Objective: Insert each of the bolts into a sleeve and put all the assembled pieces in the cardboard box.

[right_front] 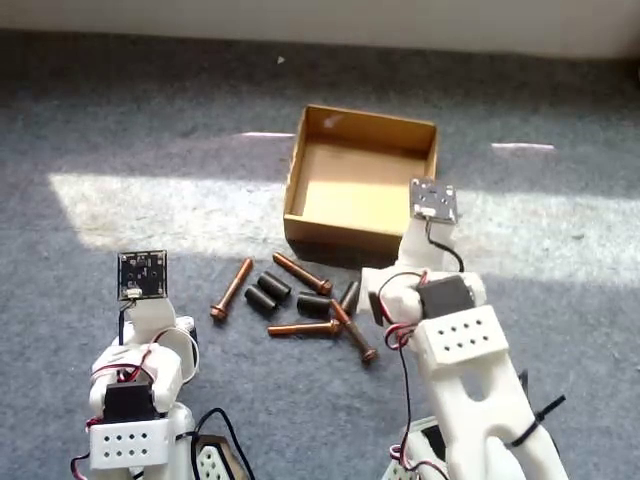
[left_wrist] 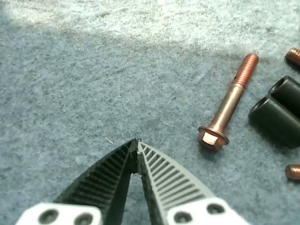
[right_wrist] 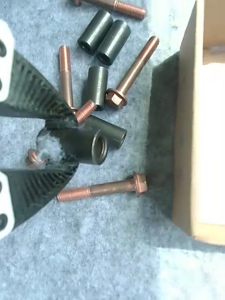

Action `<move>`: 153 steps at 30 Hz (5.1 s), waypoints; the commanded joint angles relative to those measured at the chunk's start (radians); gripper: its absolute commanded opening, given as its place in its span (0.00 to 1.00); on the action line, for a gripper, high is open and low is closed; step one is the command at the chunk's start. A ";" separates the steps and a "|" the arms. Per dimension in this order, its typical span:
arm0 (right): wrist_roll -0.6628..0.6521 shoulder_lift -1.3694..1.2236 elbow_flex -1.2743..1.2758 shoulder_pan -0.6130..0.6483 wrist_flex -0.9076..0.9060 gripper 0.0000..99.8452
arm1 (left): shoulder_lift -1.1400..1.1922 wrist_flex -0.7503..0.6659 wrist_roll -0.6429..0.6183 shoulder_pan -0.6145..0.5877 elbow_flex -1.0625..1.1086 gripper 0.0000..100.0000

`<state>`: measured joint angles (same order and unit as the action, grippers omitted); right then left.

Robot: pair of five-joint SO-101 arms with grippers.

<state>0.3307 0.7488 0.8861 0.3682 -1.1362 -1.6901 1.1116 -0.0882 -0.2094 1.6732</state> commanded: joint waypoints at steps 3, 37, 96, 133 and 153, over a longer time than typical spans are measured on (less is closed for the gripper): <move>-0.012 0.165 0.045 -0.016 0.001 0.01 | -0.010 -0.017 0.147 -0.008 -0.019 0.01; -0.014 0.980 0.613 -0.292 0.268 0.01 | 0.004 0.215 0.505 0.208 -0.487 0.01; -0.074 1.087 0.644 -0.634 0.326 0.01 | 1.589 0.005 0.706 0.858 -1.089 0.15; -0.074 1.087 0.645 -0.631 0.326 0.01 | 1.742 -0.164 0.704 0.946 -1.087 0.01; -0.075 1.087 0.651 -0.631 0.326 0.01 | 1.385 -0.098 0.586 0.935 -0.921 0.01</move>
<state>0.2693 1.8197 1.5459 -0.2532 -0.8385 -0.1204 1.0042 0.5132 0.7158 0.7035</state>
